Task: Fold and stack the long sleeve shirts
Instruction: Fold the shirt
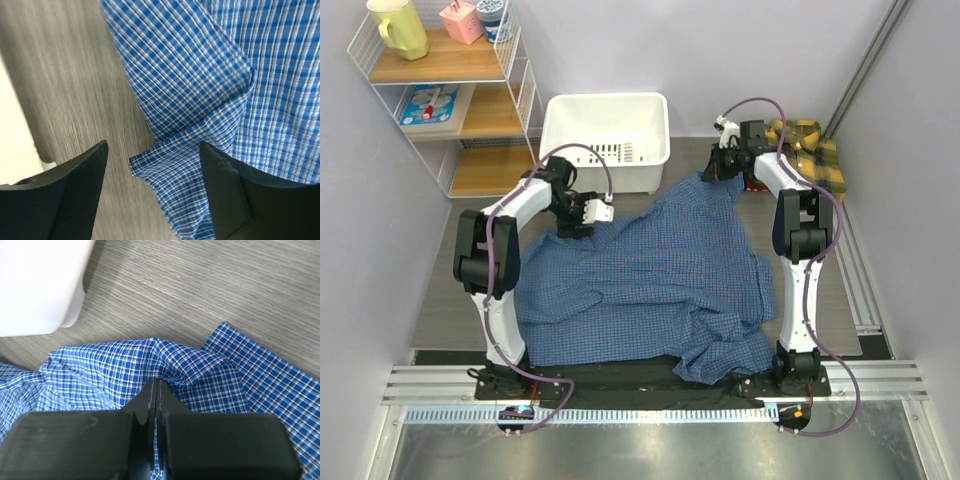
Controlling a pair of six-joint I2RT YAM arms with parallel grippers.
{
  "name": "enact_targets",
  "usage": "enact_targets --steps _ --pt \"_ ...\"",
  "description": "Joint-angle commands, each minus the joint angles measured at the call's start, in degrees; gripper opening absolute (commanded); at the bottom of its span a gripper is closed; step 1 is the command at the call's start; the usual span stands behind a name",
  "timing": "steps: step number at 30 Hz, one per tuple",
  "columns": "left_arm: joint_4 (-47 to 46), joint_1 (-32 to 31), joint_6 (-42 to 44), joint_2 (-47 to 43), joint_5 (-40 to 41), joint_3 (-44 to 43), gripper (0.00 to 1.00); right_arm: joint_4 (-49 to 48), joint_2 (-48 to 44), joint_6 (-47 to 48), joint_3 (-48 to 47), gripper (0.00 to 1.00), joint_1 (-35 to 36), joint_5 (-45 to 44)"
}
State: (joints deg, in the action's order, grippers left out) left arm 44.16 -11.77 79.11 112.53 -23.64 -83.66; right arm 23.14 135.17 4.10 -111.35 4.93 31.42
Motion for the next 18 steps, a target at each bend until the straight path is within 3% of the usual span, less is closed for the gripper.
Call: enact_targets --steps 1,6,7,9,13,18 --pt "5.67 0.08 8.08 1.11 2.45 -3.61 0.59 -1.52 -6.32 1.79 0.26 0.01 -0.27 1.72" --pt "5.41 1.30 4.83 -0.82 2.72 -4.76 0.22 -1.60 -7.56 2.93 0.78 0.01 -0.97 0.05" --pt "5.41 1.75 3.17 -1.52 2.46 -4.76 0.10 -1.69 -8.08 3.02 0.70 0.01 -1.15 -0.30" --pt "4.97 3.23 1.06 -3.36 1.93 -4.76 0.00 -1.60 -8.43 3.02 0.70 0.01 -1.76 -0.66" --pt "3.21 6.14 -3.60 -5.39 2.54 -4.23 0.00 -1.69 -9.31 3.72 0.70 0.01 -2.20 -1.10" --pt "-7.83 8.86 -11.68 -7.32 7.02 -2.21 0.00 -1.95 -9.75 4.34 0.43 0.01 -2.55 -2.32"
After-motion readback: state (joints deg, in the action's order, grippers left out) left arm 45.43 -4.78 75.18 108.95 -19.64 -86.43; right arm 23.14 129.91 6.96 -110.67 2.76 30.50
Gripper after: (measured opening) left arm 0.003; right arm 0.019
